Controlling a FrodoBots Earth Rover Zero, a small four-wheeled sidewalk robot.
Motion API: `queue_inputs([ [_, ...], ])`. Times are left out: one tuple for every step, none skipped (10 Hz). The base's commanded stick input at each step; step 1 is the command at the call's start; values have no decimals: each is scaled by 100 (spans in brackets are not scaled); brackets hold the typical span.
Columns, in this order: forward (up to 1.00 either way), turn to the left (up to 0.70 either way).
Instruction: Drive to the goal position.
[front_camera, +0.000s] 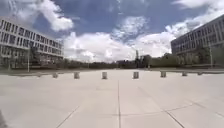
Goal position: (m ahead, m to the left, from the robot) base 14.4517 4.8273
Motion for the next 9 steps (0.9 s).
queue_inputs([
  [70,1],
  [70,0],
  [70,0],
  [70,0],
  [70,2],
  [70,3],
  [70,4],
  [70,3],
  [70,4],
])
